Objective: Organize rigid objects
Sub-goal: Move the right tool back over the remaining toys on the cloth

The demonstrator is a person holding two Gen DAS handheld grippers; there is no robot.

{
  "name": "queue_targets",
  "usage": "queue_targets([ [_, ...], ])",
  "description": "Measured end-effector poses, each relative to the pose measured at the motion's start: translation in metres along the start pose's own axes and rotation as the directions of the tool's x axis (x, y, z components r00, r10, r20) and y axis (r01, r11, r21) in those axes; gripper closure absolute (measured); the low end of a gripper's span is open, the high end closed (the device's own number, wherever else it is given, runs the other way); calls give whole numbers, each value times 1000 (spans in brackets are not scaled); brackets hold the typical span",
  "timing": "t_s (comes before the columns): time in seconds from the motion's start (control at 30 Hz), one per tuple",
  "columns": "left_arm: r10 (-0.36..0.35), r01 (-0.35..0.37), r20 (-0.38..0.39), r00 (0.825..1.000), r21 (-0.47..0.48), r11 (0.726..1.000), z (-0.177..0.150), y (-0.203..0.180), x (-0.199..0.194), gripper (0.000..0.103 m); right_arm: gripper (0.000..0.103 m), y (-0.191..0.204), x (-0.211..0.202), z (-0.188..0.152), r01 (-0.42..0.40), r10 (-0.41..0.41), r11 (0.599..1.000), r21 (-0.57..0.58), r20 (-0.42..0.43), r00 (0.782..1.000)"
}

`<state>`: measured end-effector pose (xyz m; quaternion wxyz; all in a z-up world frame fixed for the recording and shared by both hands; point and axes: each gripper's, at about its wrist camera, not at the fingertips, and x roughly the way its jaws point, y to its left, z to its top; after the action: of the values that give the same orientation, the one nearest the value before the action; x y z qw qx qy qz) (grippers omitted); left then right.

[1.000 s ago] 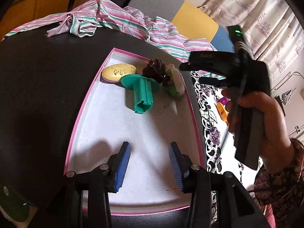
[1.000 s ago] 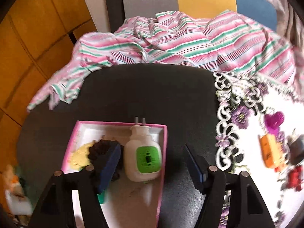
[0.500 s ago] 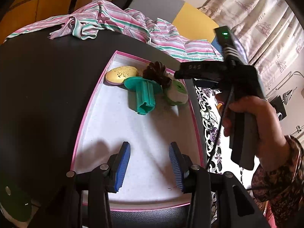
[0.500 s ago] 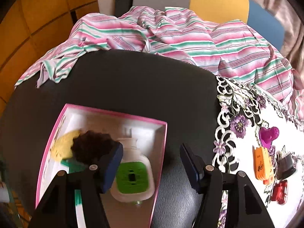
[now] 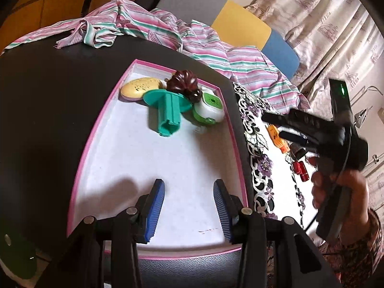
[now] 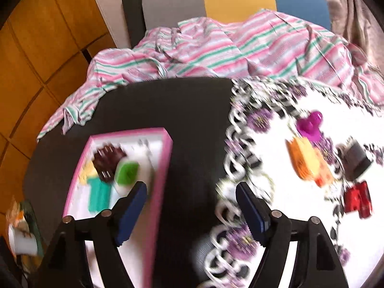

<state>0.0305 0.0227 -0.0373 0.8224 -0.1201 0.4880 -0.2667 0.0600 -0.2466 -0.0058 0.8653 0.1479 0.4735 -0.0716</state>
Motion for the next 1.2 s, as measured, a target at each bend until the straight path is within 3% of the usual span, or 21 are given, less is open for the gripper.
queue_targets([
  [0.47,-27,34,-48,998,150,988,-22,-54,6,61,26,-72,-11,-52,61,-59,997,42,-51,997],
  [0.77,-86,106,-92,992,248,963,-38,-92,11,60,26,-136,-30,-52,112,-109,978,178,-26,994],
  [1.03,-103,137,-124,987,303,943,-48,-113,15,60,26,-191,-35,-51,123,-122,922,367,-25,992],
  [1.2,-108,145,-131,985,311,939,-50,-120,17,60,36,-211,-35,-31,117,-129,915,386,7,992],
])
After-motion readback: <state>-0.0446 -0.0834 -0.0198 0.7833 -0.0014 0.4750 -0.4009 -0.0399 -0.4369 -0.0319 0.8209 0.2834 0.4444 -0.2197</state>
